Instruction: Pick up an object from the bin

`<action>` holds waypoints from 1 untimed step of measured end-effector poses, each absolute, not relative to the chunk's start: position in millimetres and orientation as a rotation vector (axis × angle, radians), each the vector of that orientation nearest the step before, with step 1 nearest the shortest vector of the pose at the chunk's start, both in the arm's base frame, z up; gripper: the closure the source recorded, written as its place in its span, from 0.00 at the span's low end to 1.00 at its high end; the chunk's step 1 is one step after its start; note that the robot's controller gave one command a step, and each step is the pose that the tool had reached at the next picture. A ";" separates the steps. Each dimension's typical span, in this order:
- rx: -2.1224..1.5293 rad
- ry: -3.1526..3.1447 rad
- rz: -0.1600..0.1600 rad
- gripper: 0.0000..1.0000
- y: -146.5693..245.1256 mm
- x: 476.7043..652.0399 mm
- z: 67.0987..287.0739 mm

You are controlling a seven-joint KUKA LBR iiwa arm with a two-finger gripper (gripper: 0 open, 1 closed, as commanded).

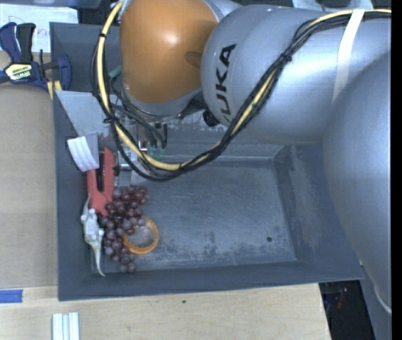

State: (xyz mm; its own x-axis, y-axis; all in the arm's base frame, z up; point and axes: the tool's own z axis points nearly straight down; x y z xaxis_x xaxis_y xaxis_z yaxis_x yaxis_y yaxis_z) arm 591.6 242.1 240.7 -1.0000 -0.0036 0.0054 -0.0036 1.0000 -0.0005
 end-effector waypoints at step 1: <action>0.001 -3.145 -0.002 0.00 240.5 593.3 246.2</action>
Offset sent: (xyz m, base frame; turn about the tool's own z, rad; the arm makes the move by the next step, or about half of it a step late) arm -0.0309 0.0007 -0.1707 -0.4857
